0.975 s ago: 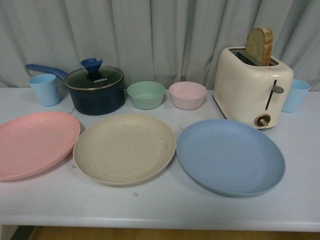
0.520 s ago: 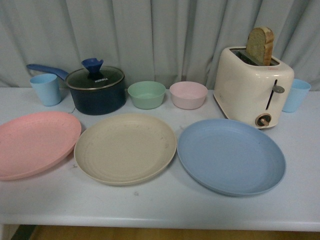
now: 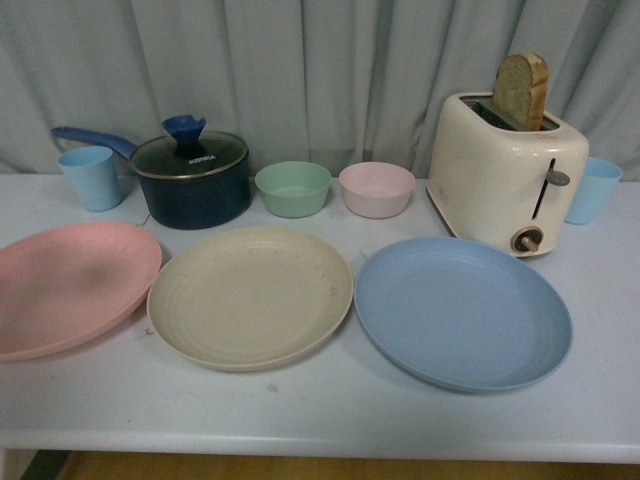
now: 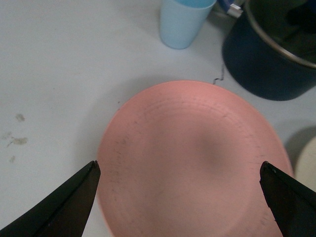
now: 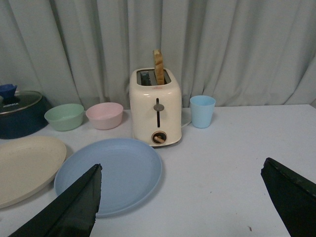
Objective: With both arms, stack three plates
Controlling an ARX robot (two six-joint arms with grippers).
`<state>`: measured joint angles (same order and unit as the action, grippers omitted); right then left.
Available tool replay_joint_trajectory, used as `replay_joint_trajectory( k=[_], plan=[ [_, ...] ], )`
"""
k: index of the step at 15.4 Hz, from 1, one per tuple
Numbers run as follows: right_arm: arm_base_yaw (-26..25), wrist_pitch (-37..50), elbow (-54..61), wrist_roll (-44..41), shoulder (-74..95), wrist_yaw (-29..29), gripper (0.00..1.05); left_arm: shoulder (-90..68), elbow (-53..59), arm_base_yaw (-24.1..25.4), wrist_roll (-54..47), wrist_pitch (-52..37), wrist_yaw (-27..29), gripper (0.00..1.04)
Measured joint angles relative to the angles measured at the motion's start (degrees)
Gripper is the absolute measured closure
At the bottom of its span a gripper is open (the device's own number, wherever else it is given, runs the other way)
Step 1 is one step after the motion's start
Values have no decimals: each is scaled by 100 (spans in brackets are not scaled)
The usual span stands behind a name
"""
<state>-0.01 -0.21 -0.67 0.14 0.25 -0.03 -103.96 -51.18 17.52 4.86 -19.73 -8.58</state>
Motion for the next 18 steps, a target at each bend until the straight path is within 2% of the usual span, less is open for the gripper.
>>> replay_joint_trajectory(
  k=[4, 8, 10, 16, 17, 18],
  plan=[
    [0, 0, 0, 0, 0, 0, 6, -1211, -844, 450, -229, 166, 17, 7],
    [0, 0, 0, 0, 0, 0, 6, -1797, -1067, 863, -186, -15, -181, 7],
    [0, 2, 0, 0, 0, 0, 6, -1952, -1064, 822, -184, -190, -330, 7],
    [0, 2, 0, 0, 0, 0, 6, -2533, -1161, 761, -186, -435, -295, 7],
    [0, 0, 0, 0, 0, 0, 6, -2544, -1161, 739, -188, -501, -295, 9],
    [0, 0, 0, 0, 0, 0, 6, -2570, -1158, 704, -186, -542, -282, 19]
  ],
)
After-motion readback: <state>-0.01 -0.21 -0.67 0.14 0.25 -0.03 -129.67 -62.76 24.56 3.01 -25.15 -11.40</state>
